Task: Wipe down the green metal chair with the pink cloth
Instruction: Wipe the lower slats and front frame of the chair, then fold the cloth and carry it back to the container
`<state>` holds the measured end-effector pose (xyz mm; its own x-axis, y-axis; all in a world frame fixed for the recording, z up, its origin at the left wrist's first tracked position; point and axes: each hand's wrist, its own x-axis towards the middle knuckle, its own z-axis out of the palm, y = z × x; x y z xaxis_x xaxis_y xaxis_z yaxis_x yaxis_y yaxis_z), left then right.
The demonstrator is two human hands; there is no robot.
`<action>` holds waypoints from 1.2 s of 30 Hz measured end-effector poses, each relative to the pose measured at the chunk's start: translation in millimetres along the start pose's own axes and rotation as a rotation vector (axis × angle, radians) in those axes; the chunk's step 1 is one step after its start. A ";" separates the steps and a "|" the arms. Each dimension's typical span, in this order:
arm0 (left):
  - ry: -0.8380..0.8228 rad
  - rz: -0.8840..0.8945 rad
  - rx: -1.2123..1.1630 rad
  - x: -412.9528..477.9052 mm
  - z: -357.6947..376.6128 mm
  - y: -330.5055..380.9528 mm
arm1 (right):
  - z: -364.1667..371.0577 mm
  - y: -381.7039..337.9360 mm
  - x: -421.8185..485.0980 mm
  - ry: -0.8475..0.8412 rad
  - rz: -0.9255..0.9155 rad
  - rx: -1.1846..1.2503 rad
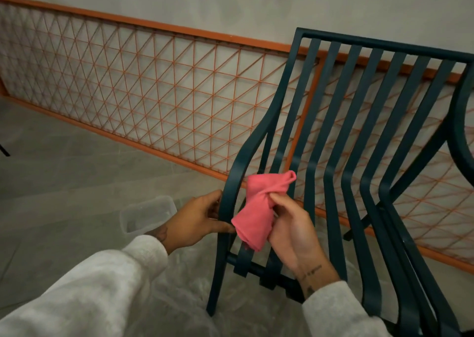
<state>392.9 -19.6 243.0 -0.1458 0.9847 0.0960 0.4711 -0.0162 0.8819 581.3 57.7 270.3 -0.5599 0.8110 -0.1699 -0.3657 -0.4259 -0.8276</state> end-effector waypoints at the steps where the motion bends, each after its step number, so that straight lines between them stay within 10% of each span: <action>1: 0.021 0.001 0.044 -2.6 0.2 -0.3 | -4.9 0.4 -2.1 -0.007 0.003 0.088; 7: 0.378 -0.002 0.376 -29.7 12.1 2.6 | -33.3 -6.0 -18.8 -0.024 0.083 0.347; 12: 0.667 0.363 0.367 -50.2 19.5 54.7 | -38.9 -14.1 -24.6 -0.139 0.141 0.411; 22: 0.324 0.214 0.327 -1.4 86.9 127.4 | -53.4 -52.1 -53.7 -0.068 0.073 0.279; 36: 0.196 0.465 0.722 23.4 121.1 131.7 | -99.0 -57.1 -59.0 -0.033 0.014 0.208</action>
<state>556.9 22.4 305.4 0.0827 0.8569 0.5088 0.9451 -0.2294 0.2328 708.8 73.9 274.6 -0.5887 0.7924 -0.1599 -0.5017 -0.5133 -0.6963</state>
